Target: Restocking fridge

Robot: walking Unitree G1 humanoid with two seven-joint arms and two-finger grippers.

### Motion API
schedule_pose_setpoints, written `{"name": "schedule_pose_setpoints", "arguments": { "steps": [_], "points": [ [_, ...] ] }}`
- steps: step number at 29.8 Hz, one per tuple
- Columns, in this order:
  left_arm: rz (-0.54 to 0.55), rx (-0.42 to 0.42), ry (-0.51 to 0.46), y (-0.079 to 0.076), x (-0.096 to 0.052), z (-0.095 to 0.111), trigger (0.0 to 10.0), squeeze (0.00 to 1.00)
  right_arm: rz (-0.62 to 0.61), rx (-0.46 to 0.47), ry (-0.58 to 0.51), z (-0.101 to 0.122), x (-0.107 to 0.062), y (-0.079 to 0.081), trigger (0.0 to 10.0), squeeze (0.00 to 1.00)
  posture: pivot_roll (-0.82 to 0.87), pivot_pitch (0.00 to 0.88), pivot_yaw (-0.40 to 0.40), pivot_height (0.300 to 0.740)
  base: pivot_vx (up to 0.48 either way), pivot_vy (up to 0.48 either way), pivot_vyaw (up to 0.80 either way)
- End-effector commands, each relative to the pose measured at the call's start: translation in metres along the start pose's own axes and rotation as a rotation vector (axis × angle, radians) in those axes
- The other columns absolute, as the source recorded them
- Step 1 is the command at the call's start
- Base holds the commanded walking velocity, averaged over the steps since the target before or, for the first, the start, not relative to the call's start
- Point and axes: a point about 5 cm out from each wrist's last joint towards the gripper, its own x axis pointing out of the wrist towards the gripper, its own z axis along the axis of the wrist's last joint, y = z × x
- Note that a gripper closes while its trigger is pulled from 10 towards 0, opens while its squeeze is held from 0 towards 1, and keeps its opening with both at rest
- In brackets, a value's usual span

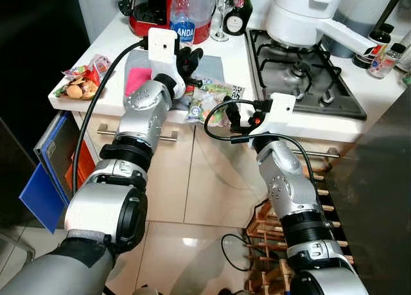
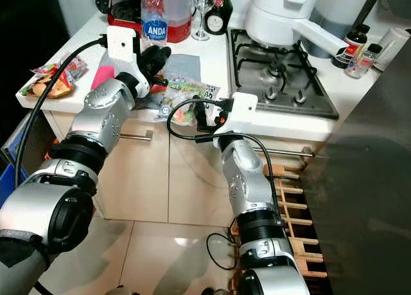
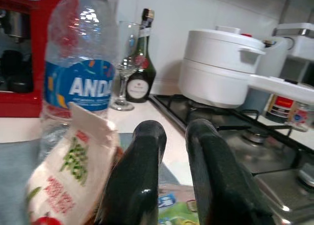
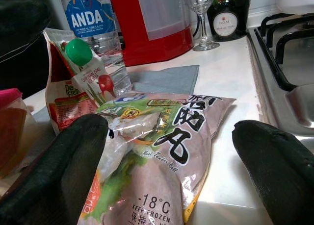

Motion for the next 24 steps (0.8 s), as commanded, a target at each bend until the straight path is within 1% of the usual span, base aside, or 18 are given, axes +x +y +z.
{"name": "schedule_pose_setpoints", "arguments": {
  "steps": [1,2,3,4,5,6,8,10,11,13,14,15,16,17,18,20,21,24],
  "points": [
    [-0.032,-0.006,-0.009,-0.008,0.003,0.003,0.0,0.0,-0.003,-0.013,0.001,0.003,0.002,-0.002,10.0,0.0,-0.04,0.0,-0.106,0.74,0.0,0.0,0.0],
    [-0.028,0.031,-0.013,-0.01,0.004,0.007,0.0,0.0,-0.003,-0.015,0.0,0.003,0.002,-0.002,10.0,0.0,-0.04,0.0,-0.106,0.74,0.0,0.0,0.0],
    [-0.028,0.031,-0.013,-0.01,0.004,0.007,0.0,0.0,-0.003,-0.015,0.0,0.003,0.002,-0.002,10.0,0.0,-0.04,0.0,-0.106,0.74,0.0,0.0,0.0],
    [-0.024,0.057,-0.015,-0.01,0.004,0.008,0.0,0.0,-0.003,-0.015,0.0,0.003,0.002,-0.002,10.0,0.0,-0.04,0.0,-0.105,0.74,0.0,0.0,0.0],
    [-0.016,0.091,-0.024,-0.01,0.004,0.011,2.4,0.0,-0.003,-0.016,-0.001,0.003,0.002,-0.002,10.0,0.0,-0.04,0.0,-0.104,0.74,0.0,0.0,0.0],
    [0.0,0.158,-0.054,-0.008,0.004,0.019,10.0,0.0,-0.002,-0.019,-0.006,0.003,0.002,-0.001,10.0,0.0,-0.04,0.0,-0.103,0.74,0.0,0.0,0.0],
    [0.029,0.245,-0.125,-0.005,0.001,0.035,10.0,0.0,-0.003,-0.027,-0.021,0.005,0.002,-0.001,10.0,0.0,-0.04,0.0,-0.101,0.74,0.0,0.0,0.0],
    [0.051,0.272,-0.206,-0.001,-0.004,0.053,10.0,0.0,-0.004,-0.038,-0.035,0.008,0.002,0.0,10.0,0.0,-0.03,0.0,-0.097,0.74,0.0,0.0,0.0],
    [0.07,0.289,-0.243,0.001,-0.008,0.06,10.0,0.96,-0.005,-0.04,-0.039,0.008,0.002,-0.001,10.0,0.0,-0.03,0.0,-0.097,0.74,0.0,0.0,0.0],
    [0.082,0.3,-0.263,0.003,-0.012,0.064,10.0,0.96,-0.005,-0.041,-0.04,0.008,0.001,-0.001,10.0,0.0,-0.03,0.0,-0.096,0.74,0.0,0.0,0.0],
    [0.102,0.333,-0.292,0.005,-0.022,0.072,10.0,1.0,-0.013,-0.037,-0.039,0.007,0.0,-0.002,10.0,0.0,-0.02,0.0,-0.095,0.74,0.0,0.0,0.0],
    [0.102,0.333,-0.292,0.005,-0.022,0.072,10.0,1.0,-0.013,-0.037,-0.039,0.007,0.0,-0.002,10.0,0.0,-0.02,0.0,-0.095,0.74,0.0,0.0,0.0],
    [0.134,0.349,-0.292,0.006,-0.037,0.075,10.0,1.0,-0.02,-0.032,-0.036,0.005,0.0,-0.003,10.0,0.0,-0.01,0.0,-0.098,0.74,0.0,0.0,0.0],
    [0.144,0.362,-0.284,0.006,-0.043,0.075,10.0,1.0,-0.022,-0.03,-0.035,0.004,0.0,-0.002,10.0,0.0,-0.01,0.0,-0.101,0.74,0.0,0.0,0.0],
    [0.144,0.362,-0.284,0.006,-0.043,0.075,10.0,1.0,-0.022,-0.03,-0.035,0.004,0.0,-0.002,10.0,0.0,-0.01,0.0,-0.101,0.74,0.0,0.0,0.0],
    [0.165,0.374,-0.258,0.003,-0.057,0.074,10.0,1.0,-0.015,-0.026,-0.035,0.003,0.0,0.0,10.0,0.0,0.02,0.0,-0.113,0.74,0.0,0.0,0.0],
    [0.165,0.374,-0.258,0.003,-0.057,0.074,10.0,1.0,-0.015,-0.026,-0.035,0.003,0.0,0.0,10.0,0.0,0.02,0.0,-0.113,0.74,0.0,0.0,0.0],
    [0.19,0.373,-0.23,-0.005,-0.081,0.073,10.0,1.0,0.02,-0.027,-0.013,-0.002,0.004,0.007,10.0,0.0,0.08,0.0,-0.15,0.74,0.0,0.0,0.0]
  ]
}}
